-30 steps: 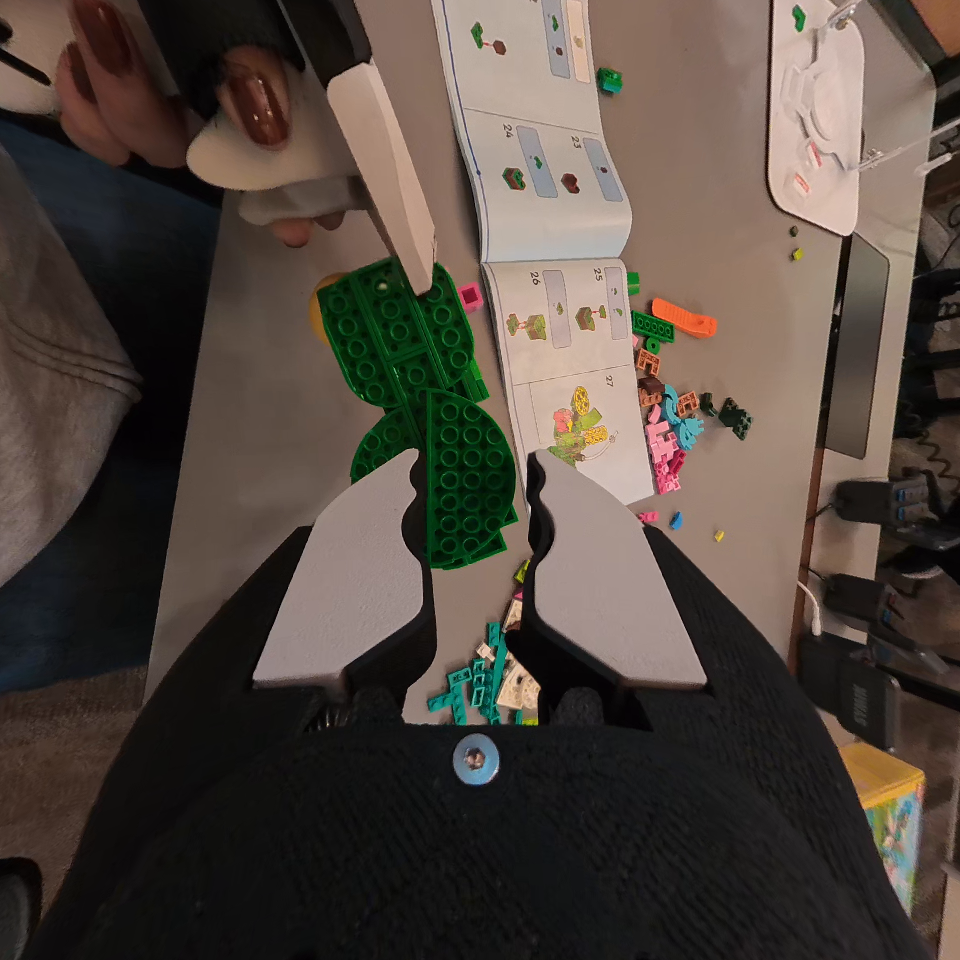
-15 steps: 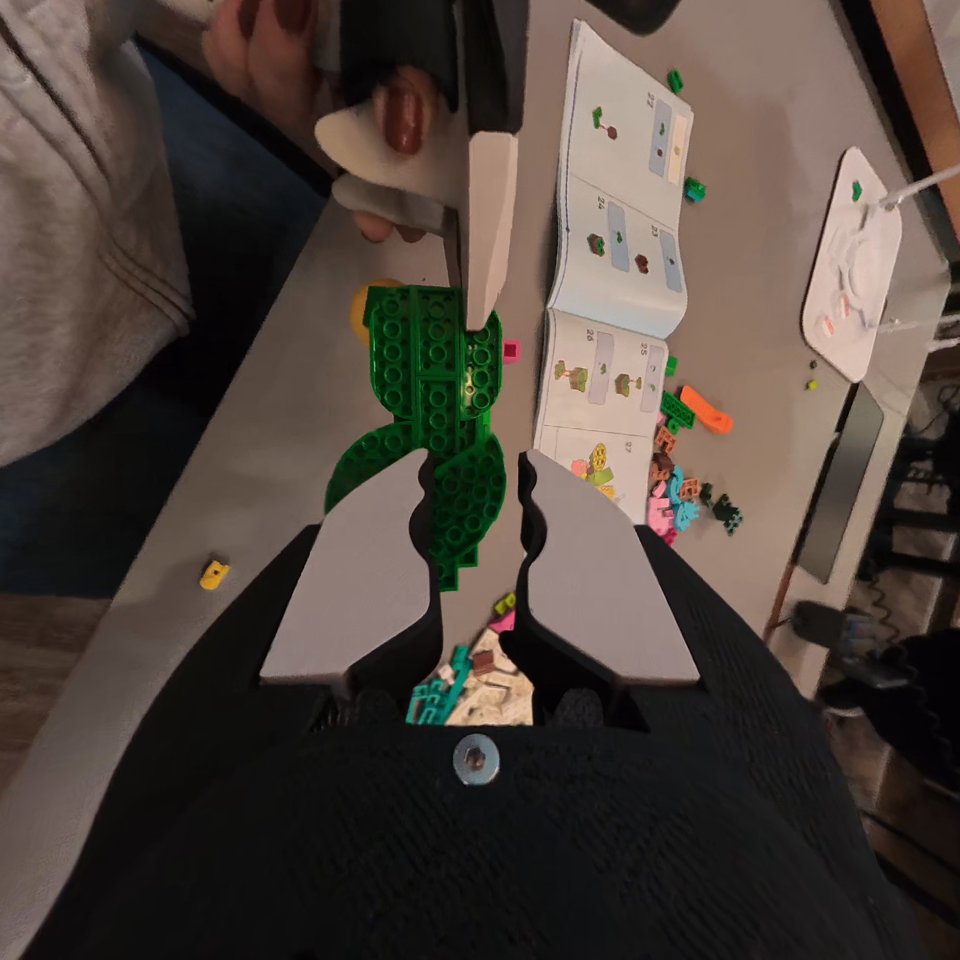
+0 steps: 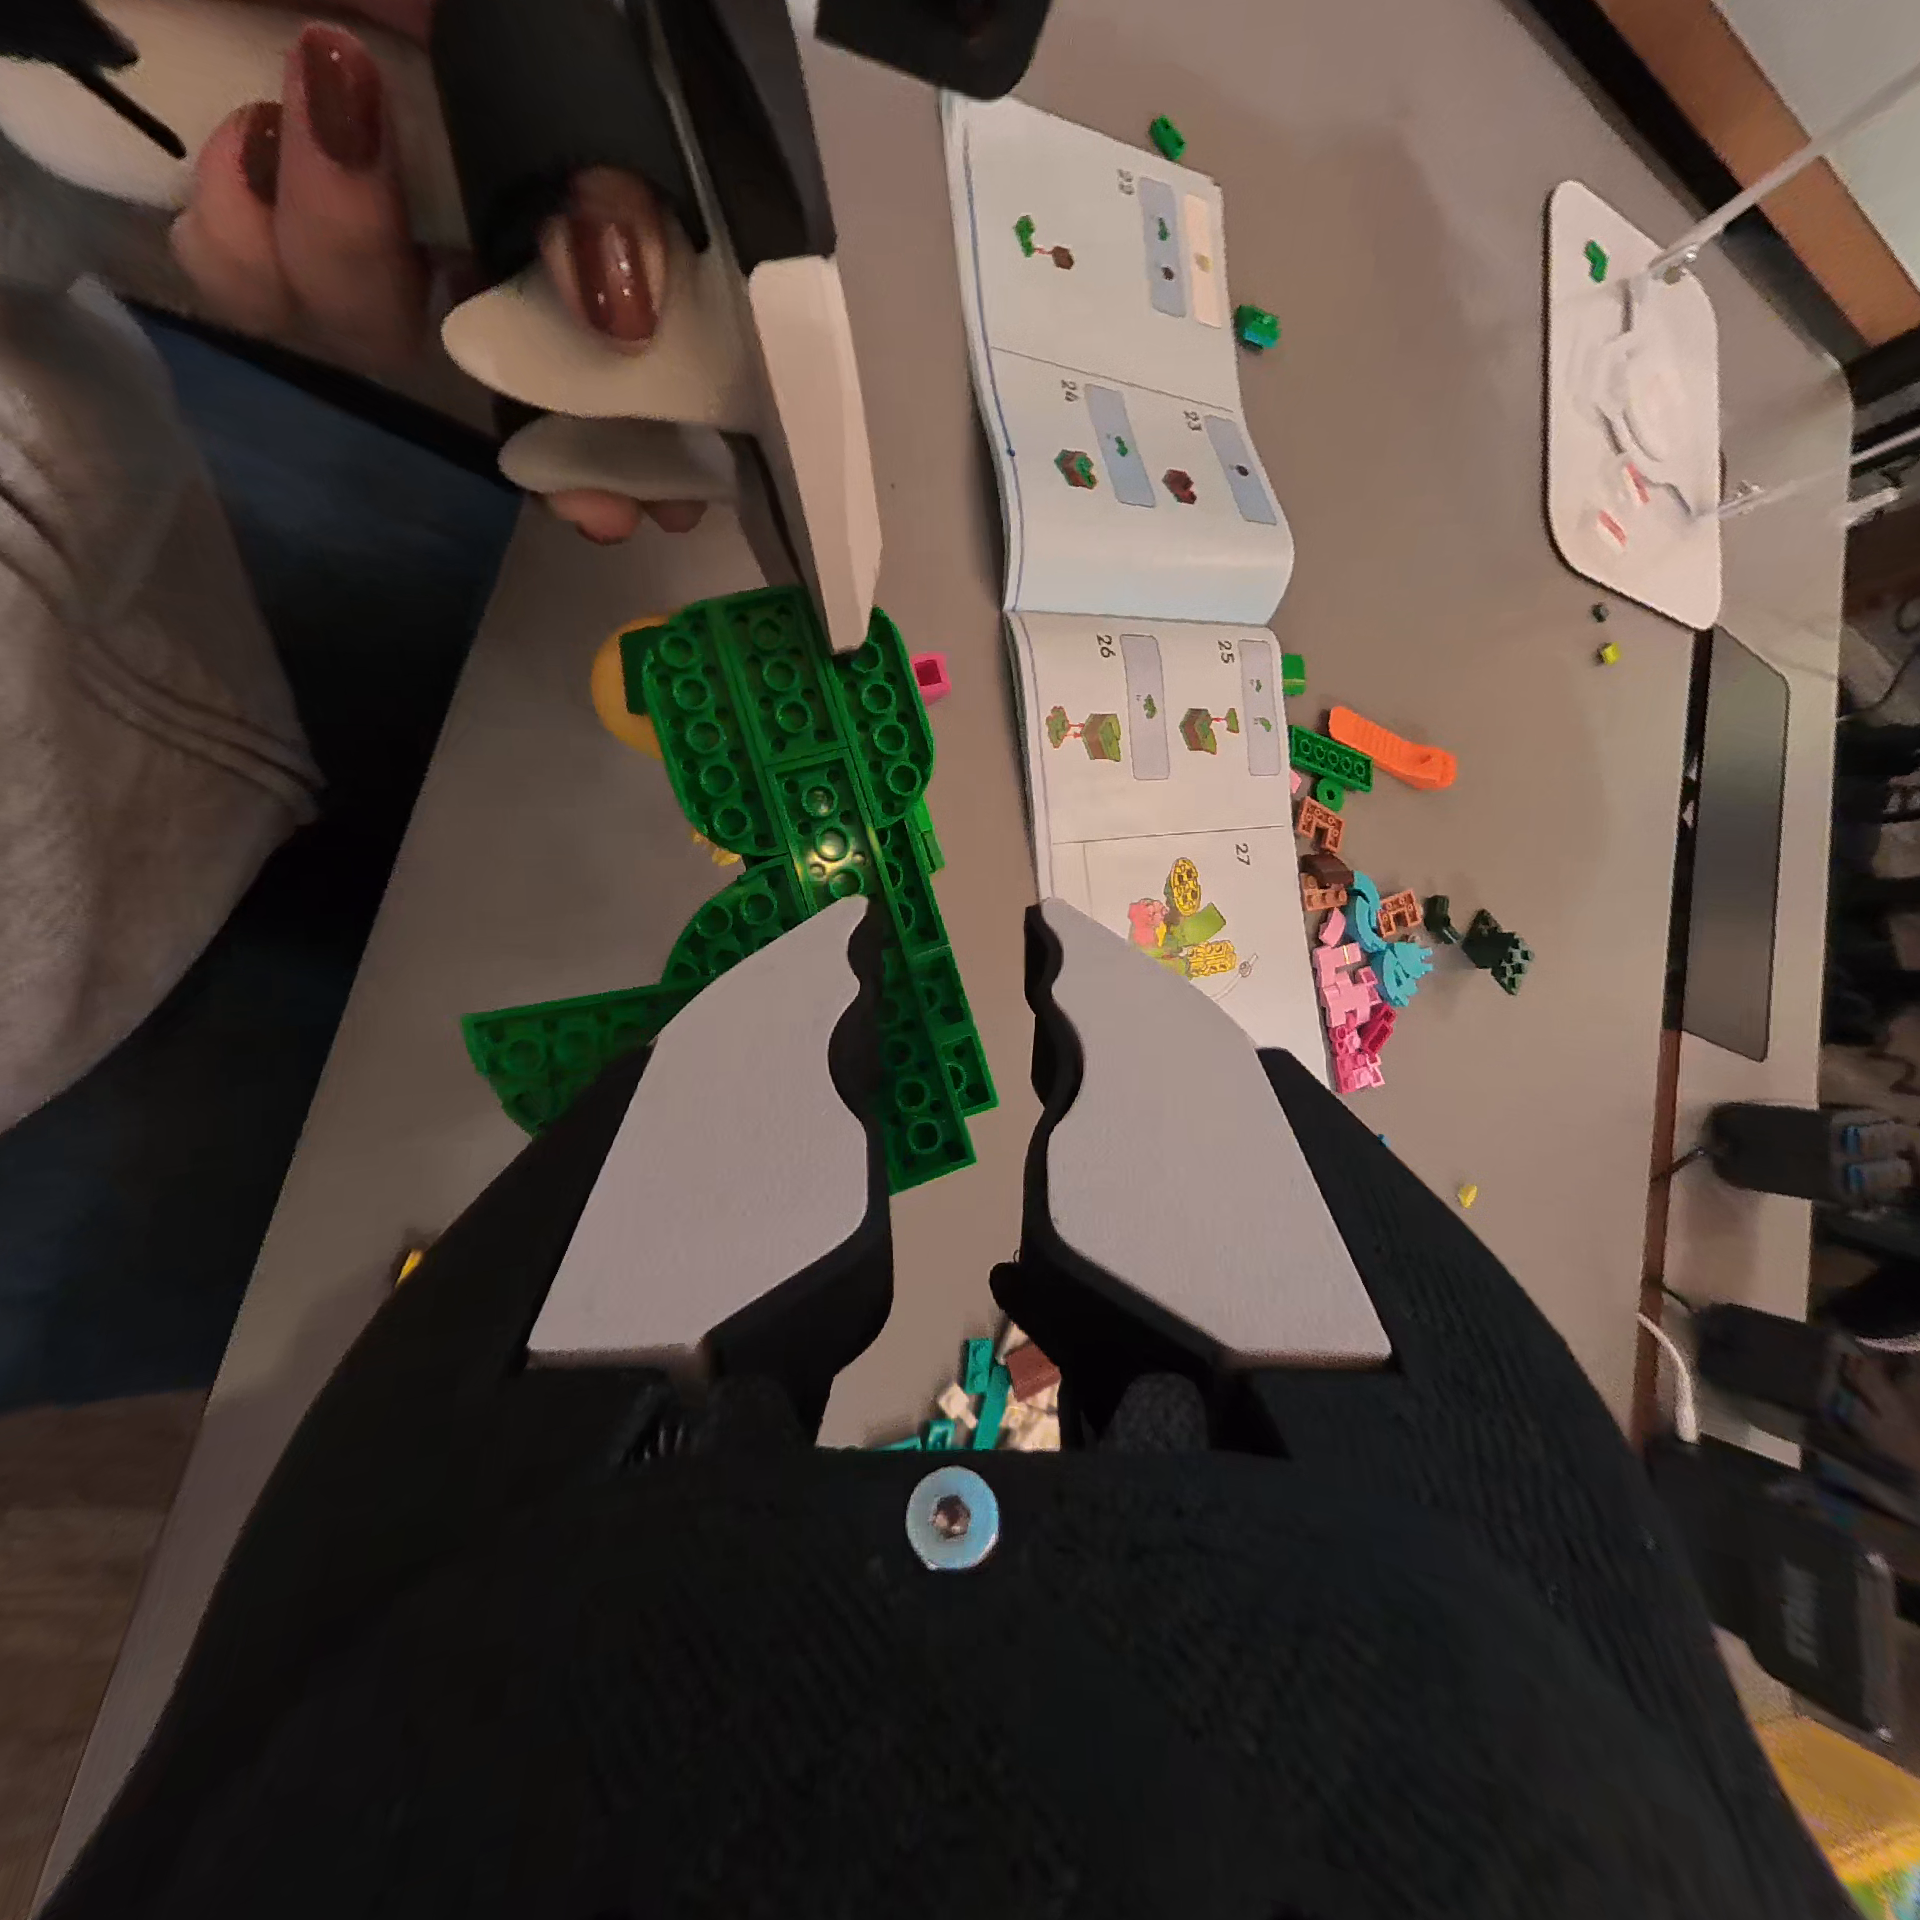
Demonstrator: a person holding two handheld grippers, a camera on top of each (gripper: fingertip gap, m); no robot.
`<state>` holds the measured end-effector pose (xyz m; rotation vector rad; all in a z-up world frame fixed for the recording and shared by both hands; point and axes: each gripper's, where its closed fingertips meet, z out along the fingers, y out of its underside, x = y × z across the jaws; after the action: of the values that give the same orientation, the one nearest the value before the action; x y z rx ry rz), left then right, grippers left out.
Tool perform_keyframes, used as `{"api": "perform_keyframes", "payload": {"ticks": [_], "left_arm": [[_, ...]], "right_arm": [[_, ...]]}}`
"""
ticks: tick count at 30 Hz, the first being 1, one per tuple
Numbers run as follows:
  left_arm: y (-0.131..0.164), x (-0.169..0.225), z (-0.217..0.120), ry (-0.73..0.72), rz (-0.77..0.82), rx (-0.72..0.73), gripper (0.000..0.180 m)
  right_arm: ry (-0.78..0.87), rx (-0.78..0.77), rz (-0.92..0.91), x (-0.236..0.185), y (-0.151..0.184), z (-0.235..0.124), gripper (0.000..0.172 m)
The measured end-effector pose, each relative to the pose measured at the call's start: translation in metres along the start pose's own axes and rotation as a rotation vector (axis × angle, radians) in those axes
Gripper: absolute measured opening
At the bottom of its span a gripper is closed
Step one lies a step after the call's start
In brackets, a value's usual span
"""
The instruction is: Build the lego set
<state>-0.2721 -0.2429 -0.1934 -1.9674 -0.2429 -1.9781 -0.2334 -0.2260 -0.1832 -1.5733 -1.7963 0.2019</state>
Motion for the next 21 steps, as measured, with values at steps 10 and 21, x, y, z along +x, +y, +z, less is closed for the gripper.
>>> {"api": "perform_keyframes", "payload": {"ticks": [10, 21], "left_arm": [[-0.035, -0.012, -0.003, -0.037, -0.011, 0.132, 0.007], [-0.059, -0.002, -0.005, -0.044, 0.201, 0.208, 0.007]], "right_arm": [[0.102, 0.083, 0.484, 0.034, 0.029, -0.006, 0.03], [-0.084, -0.002, 0.786, -0.037, 0.083, 0.026, 0.036]]}}
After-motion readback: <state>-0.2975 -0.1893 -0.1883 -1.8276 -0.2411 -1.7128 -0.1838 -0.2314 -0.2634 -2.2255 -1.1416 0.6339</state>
